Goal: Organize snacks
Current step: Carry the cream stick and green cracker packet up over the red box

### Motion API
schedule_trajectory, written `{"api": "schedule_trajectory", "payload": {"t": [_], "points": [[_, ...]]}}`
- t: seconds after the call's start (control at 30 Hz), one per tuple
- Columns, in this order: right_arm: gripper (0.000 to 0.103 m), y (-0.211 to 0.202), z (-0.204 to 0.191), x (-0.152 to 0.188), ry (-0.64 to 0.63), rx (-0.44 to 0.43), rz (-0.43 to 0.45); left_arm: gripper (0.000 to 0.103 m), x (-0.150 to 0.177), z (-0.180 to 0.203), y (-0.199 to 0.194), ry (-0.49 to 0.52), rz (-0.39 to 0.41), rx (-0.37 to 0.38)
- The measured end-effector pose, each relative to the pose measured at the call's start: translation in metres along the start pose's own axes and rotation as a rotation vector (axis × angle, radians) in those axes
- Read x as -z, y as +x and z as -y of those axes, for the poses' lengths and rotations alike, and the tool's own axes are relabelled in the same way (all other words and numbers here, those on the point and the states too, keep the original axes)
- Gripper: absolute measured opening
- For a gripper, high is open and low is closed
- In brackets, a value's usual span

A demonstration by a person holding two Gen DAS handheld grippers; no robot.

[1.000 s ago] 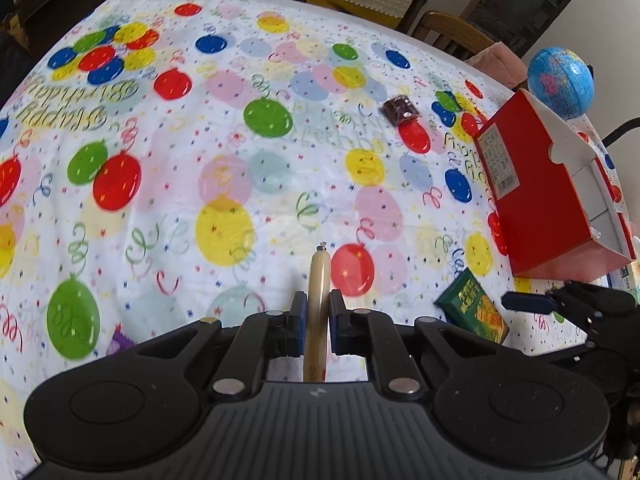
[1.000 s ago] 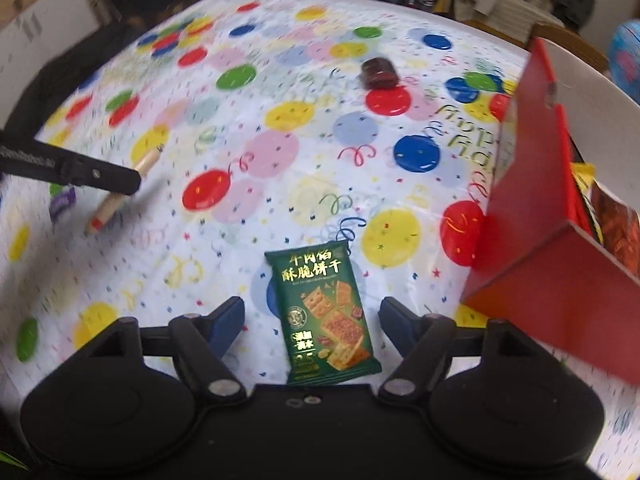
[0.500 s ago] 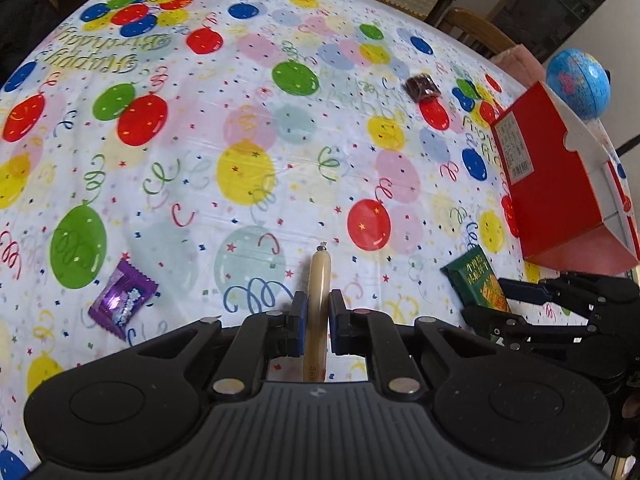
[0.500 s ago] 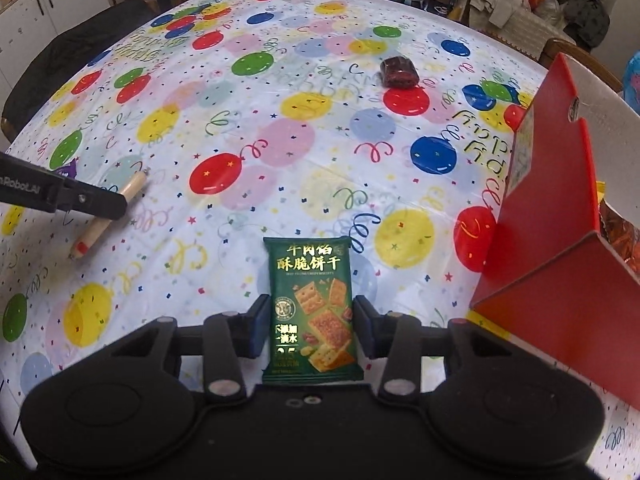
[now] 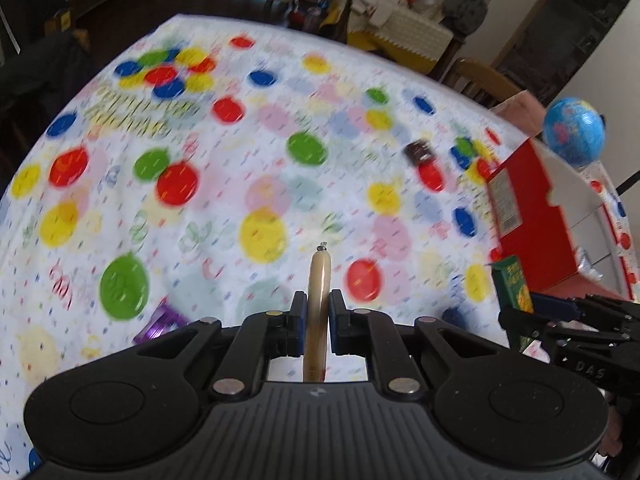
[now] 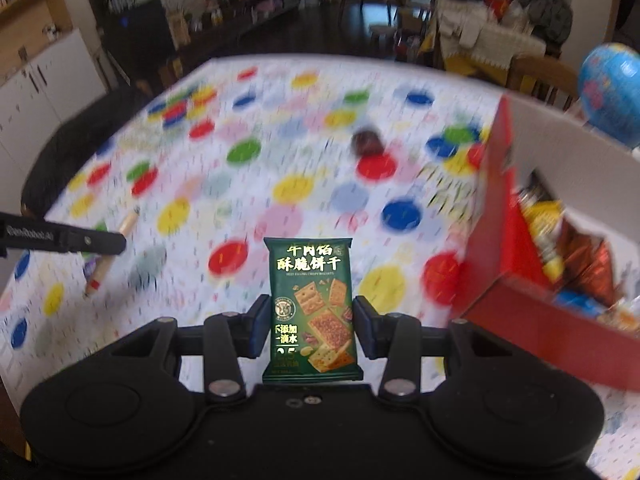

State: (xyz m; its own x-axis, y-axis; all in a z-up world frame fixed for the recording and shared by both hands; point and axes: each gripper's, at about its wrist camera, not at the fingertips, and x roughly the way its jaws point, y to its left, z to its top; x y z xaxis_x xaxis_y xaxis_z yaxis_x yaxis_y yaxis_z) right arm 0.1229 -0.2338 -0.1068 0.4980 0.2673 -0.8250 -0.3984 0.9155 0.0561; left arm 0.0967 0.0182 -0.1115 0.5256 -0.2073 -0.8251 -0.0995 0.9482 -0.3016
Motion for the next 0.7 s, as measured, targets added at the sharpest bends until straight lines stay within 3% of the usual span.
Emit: {"api": "schedule_trajectory", "payload": {"t": [0.33,0.7], "points": [[0.042,-0.063,0.056,-0.016,0.073,0.092,0.150,0.010,-0.033,0.082,-0.007,0.141,0.066,0.091],[0.042,-0.099,0.130,-0.012,0.152,0.250,0.211,0.010,-0.063,0.193,0.010,0.325,0.107,0.187]]}}
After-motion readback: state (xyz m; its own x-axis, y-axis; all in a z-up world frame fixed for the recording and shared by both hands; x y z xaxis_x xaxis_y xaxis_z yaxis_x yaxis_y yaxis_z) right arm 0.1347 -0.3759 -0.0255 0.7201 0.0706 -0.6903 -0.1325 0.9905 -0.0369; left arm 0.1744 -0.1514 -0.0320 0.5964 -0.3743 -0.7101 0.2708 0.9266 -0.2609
